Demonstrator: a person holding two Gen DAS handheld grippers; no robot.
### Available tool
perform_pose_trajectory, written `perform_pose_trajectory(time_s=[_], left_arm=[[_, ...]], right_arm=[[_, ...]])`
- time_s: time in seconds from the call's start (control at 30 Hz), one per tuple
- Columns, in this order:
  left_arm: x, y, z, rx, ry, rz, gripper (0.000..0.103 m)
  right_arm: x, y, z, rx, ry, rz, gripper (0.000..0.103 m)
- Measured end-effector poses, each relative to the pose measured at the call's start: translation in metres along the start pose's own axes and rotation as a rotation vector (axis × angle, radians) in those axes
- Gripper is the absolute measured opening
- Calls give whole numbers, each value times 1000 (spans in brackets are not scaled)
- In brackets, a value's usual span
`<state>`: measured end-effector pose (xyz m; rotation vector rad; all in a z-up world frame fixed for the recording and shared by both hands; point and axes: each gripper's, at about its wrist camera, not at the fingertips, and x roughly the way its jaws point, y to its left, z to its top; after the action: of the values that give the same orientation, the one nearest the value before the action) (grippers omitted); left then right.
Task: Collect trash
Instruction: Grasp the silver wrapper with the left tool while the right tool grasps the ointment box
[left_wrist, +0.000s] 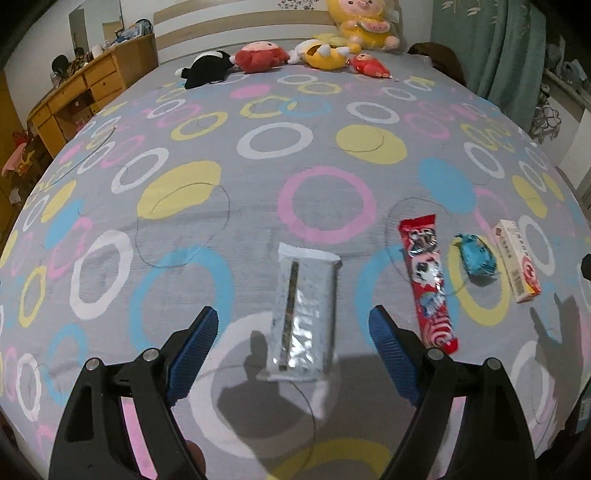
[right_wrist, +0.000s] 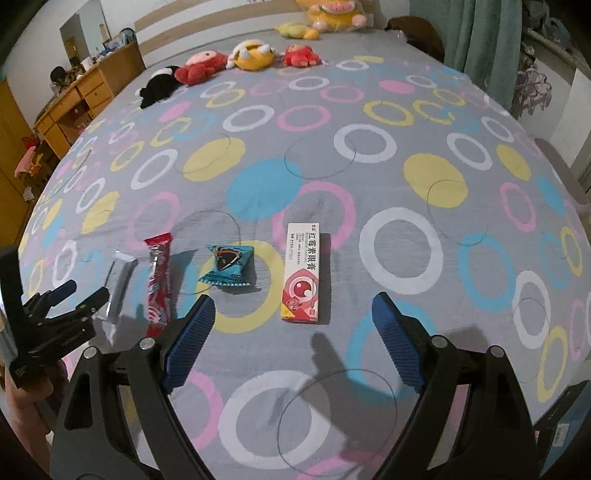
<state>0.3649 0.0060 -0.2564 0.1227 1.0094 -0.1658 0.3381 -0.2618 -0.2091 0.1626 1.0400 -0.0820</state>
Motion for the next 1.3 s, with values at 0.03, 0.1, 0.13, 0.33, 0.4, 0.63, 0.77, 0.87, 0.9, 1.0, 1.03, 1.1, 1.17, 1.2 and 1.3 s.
perform_pose_trajectory(time_s=[0.03, 0.1, 0.13, 0.33, 0.4, 0.63, 0.77, 0.87, 0.9, 1.0, 1.03, 1.1, 1.17, 1.2, 1.3], left_arm=[[3, 2, 1, -4, 4, -1, 82], [8, 6, 1, -14, 19, 0, 82], [11, 8, 1, -22, 28, -1, 82], [24, 7, 2, -20, 61, -2, 82], [28, 6, 1, -19, 71, 6, 82], [40, 2, 0, -10, 97, 22, 82], [46, 6, 0, -20, 99, 17, 82], [49, 8, 1, -24, 99, 11, 83], [49, 9, 0, -27, 99, 9, 84], [50, 9, -1, -18, 88, 8, 84], [50, 10, -1, -21, 86, 1, 84], [50, 12, -2, -32, 83, -10, 83], [50, 11, -2, -30, 79, -6, 80], [49, 11, -2, -34, 74, -8, 73], [43, 6, 0, -26, 56, -21, 37]], right_arm=[[6, 0, 2, 2, 10, 1, 85], [17, 1, 4, -2, 32, 6, 85], [25, 2, 6, -8, 45, 0, 85], [59, 2, 8, -14, 110, -27, 85], [71, 2, 6, -20, 131, -32, 85], [106, -1, 6, -5, 203, -40, 85], [120, 1, 6, -20, 220, -56, 89], [124, 1, 7, -29, 221, -69, 91], [125, 2, 6, -40, 220, -77, 91], [127, 3, 7, -41, 216, -83, 91], [127, 3, 7, -39, 214, -83, 91], [127, 4, 5, -41, 207, -85, 90], [129, 6, 3, -46, 197, -94, 86], [127, 6, 3, -46, 192, -99, 79], [121, 11, 1, -60, 173, -118, 42]])
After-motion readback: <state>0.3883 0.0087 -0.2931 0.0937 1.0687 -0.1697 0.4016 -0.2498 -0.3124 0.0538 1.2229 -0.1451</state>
